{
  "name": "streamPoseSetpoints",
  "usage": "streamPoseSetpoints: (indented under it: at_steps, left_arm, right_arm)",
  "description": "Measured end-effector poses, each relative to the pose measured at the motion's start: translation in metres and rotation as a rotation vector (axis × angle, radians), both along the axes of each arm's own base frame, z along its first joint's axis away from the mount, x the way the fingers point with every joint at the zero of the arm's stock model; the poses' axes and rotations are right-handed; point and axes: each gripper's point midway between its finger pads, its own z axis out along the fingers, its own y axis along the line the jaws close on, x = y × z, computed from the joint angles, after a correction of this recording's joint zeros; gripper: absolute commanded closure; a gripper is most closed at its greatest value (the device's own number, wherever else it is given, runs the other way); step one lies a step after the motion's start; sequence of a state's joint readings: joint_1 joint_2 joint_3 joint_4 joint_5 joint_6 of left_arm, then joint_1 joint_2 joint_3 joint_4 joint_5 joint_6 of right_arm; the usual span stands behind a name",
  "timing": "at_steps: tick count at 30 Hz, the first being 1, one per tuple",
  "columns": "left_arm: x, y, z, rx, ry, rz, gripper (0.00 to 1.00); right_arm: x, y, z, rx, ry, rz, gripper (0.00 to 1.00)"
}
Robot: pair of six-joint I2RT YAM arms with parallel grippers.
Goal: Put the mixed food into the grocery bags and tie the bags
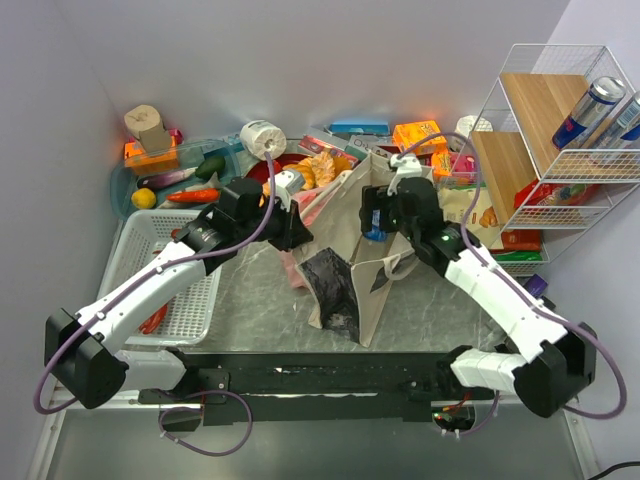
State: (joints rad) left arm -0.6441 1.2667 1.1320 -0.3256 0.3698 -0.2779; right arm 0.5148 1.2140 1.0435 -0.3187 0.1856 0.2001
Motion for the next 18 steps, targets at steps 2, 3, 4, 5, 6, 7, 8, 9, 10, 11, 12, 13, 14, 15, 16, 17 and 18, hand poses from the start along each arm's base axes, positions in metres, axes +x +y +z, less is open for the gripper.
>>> streamPoseSetpoints:
  at_steps: [2,3,4,5,6,7,8,9,10,11,12,13,14,15,16,17,18]
  left_arm:
    - [0.000,0.000,0.000,0.000,0.000,0.000,0.99]
    - [0.000,0.000,0.000,-0.001,-0.001,0.001,0.99]
    - [0.000,0.000,0.000,-0.001,-0.002,0.001,0.99]
    - [0.000,0.000,0.001,-0.001,-0.002,0.001,0.99]
    - [0.000,0.000,0.001,-0.001,-0.003,0.001,0.99]
    - [0.000,0.000,0.001,-0.002,-0.003,0.001,0.99]
    - [0.000,0.000,0.001,-0.002,-0.003,0.001,0.99]
    - [0.000,0.000,0.001,-0.002,-0.004,0.001,0.99]
    - [0.000,0.000,0.001,-0.002,-0.003,0.000,0.99]
    - [0.000,0.000,0.001,-0.003,-0.003,0.000,0.99]
    - [0.000,0.000,0.001,-0.003,-0.003,0.000,0.99]
    - [0.000,0.000,0.001,-0.003,-0.003,0.000,0.99]
    - [0.000,0.000,0.001,-0.003,-0.003,0.000,0.99]
    - [0.000,0.000,0.001,-0.003,-0.003,0.000,0.99]
    - [0.000,0.000,0.001,-0.003,-0.003,0.000,0.99]
    - [0.000,0.000,0.001,-0.003,-0.003,0.000,0.99]
    - [0.000,0.000,0.001,-0.003,-0.003,0.000,0.99]
  right_arm:
    - [-0.003,0.001,0.022,0.023,-0.043,0.022,0.05]
    - [-0.004,0.002,0.035,0.036,-0.067,0.031,0.07]
    - [-0.006,0.003,0.046,0.048,-0.086,0.041,0.09]
    - [-0.010,0.003,0.058,0.060,-0.107,0.051,0.11]
    - [-0.014,0.002,0.071,0.076,-0.130,0.058,0.13]
    - [-0.021,-0.001,0.085,0.092,-0.154,0.065,0.16]
    - [-0.028,-0.004,0.100,0.108,-0.182,0.067,0.17]
    - [-0.035,-0.009,0.118,0.124,-0.217,0.067,0.17]
    - [-0.043,-0.015,0.138,0.136,-0.254,0.059,0.17]
    - [-0.050,-0.023,0.161,0.148,-0.299,0.042,0.17]
    - [-0.057,-0.032,0.186,0.159,-0.352,0.021,0.17]
    - [-0.064,-0.044,0.211,0.164,-0.406,-0.012,0.17]
    - [-0.070,-0.055,0.232,0.166,-0.450,-0.044,0.16]
    - [-0.077,-0.071,0.260,0.165,-0.512,-0.096,0.16]
    - [-0.081,-0.083,0.276,0.162,-0.545,-0.133,0.16]
    - [-0.087,-0.098,0.294,0.157,-0.585,-0.184,0.16]
    - [-0.093,-0.116,0.309,0.151,-0.624,-0.243,0.16]
